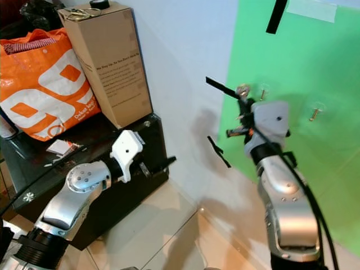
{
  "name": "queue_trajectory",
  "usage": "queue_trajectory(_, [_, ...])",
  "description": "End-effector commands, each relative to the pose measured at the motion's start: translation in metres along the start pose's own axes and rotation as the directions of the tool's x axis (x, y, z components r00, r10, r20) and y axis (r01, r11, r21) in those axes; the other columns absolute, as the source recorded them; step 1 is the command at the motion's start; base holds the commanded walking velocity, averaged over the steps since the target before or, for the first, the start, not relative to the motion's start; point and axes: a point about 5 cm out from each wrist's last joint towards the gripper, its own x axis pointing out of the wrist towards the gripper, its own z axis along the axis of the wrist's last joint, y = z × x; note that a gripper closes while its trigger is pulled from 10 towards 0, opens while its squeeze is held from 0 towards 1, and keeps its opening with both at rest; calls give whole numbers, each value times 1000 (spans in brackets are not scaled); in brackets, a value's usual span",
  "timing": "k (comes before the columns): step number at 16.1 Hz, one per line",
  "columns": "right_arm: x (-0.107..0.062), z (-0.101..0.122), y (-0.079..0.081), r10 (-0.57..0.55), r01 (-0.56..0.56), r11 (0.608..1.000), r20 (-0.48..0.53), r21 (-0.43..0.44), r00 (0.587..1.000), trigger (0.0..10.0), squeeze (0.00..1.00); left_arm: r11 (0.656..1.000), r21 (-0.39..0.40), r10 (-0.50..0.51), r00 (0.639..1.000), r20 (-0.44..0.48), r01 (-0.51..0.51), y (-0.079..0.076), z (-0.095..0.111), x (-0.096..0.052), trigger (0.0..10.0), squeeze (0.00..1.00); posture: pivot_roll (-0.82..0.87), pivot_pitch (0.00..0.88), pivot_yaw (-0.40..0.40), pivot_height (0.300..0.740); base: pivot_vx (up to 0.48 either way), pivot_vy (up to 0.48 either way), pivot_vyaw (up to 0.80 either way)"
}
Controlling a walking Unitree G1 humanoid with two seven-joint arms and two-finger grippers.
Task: Hang keys on a hook
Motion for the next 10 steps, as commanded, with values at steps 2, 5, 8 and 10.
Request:
queue_trajectory(2, [3, 7, -6, -22, 21, 1000, 20, 10, 1000, 10000, 0, 999, 20, -28, 1000, 5, 28, 1, 6, 0, 10000, 0, -188, 0, 102, 740, 0, 0, 0])
queue_trajectory(5, [2, 6, -10, -42, 42, 999, 8, 10, 999, 10000, 0, 999, 21, -34, 999, 4, 34, 1, 5, -1, 10000, 0, -192, 0, 104, 740, 0, 0, 0])
queue_trajectory(8, [0, -5, -7, -27, 27, 1000, -44, 2, 999, 10000, 0, 999, 20, -47, 999, 3, 47, 0, 5, 0, 10000, 0, -191, 0, 105, 740, 0, 0, 0])
queue_trajectory(10, [1, -8, -7, -27, 27, 1000, -53, 1, 998, 10000, 0, 998, 21, -53, 999, 1, 53, -1, 5, 0, 10000, 0, -190, 0, 105, 740, 0, 0, 0])
